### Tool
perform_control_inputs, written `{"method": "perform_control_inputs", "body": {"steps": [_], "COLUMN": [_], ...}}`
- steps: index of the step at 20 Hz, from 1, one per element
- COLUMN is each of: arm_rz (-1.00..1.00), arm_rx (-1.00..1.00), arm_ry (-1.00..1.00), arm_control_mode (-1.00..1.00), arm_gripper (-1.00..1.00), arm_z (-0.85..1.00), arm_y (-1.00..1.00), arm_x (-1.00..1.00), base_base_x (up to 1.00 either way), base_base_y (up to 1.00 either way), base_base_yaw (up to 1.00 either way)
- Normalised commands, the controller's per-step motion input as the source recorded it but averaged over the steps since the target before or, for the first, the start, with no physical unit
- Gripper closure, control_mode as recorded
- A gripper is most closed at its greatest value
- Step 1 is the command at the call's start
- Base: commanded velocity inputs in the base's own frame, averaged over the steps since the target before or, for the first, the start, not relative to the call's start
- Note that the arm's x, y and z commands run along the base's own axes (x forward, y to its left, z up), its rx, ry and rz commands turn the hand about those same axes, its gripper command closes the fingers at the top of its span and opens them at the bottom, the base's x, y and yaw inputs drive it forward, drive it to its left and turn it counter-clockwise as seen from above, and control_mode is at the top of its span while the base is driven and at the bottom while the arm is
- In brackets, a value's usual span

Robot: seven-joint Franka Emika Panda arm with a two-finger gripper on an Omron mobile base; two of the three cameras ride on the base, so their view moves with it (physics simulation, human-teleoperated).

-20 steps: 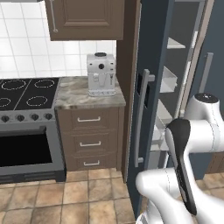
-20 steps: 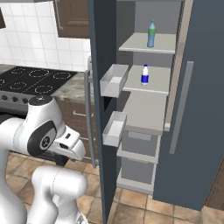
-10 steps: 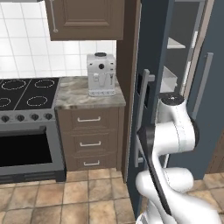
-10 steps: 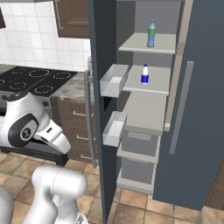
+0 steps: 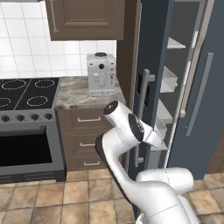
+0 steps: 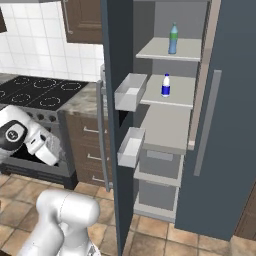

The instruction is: Take the bottled waters from the counter and place them in the freezer to freeze. Close the freezer door after placing the bottles.

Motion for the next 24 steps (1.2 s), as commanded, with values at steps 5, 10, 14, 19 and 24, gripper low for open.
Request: {"method": "perform_control_inputs", "body": {"steps": [5,10,14,19,24], "arm_rz": [-0.61,-0.54,-0.2,0.03,0.07], "arm_rx": [-0.35,-0.41,-0.22,-0.05,-0.02], "arm_ry": [-0.17,-0.17,-0.02,-0.02,-0.03], "arm_control_mode": [-1.0,-1.0,-1.0,-1.0,-1.0], "arm_gripper": [-1.0,-1.0,-1.0,-1.0,-1.0], "arm_z": [-0.09,-0.05,-0.09,-0.16,-0.16], "arm_y": [0.18,0.17,-0.28,-0.55,-0.25], "arm_x": [0.56,0.46,0.38,0.52,0.55], "base_base_x": [0.0,0.0,0.0,0.0,0.0], "base_base_y": [0.0,0.0,0.0,0.0,0.0], "base_base_yaw": [0.0,0.0,0.0,0.0,0.0]}}
